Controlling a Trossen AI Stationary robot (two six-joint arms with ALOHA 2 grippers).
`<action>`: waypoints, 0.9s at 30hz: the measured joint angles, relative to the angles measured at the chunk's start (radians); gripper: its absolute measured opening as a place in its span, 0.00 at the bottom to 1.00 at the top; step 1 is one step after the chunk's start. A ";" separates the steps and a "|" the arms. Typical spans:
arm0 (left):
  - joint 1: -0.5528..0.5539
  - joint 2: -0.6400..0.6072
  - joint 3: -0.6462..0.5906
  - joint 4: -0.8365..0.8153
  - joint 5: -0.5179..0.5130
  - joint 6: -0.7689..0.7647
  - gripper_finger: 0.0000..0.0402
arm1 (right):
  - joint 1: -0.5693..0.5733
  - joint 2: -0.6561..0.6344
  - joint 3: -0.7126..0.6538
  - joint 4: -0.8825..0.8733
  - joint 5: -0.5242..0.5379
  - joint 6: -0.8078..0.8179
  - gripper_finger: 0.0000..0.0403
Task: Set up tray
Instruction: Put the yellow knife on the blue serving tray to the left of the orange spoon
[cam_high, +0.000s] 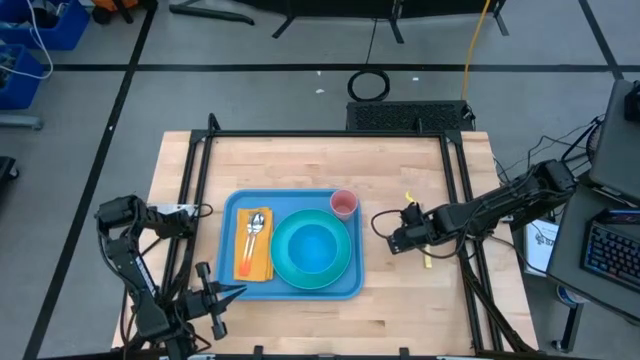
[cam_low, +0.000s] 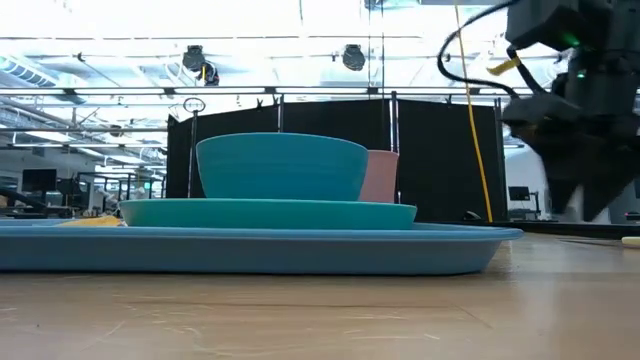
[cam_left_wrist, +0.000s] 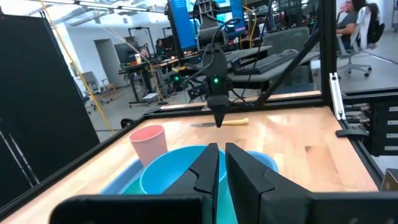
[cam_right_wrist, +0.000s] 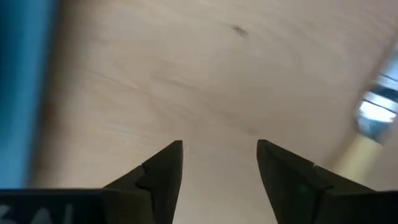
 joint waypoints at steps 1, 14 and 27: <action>0.000 0.000 0.000 0.000 0.004 0.000 0.09 | 0.000 0.000 0.000 -0.032 -0.022 0.009 0.49; 0.000 0.000 0.000 -0.001 0.016 0.000 0.09 | 0.040 0.000 0.000 -0.189 -0.119 0.086 0.48; 0.001 0.000 0.000 -0.001 0.019 -0.001 0.09 | 0.117 0.051 -0.016 -0.191 -0.071 0.199 0.48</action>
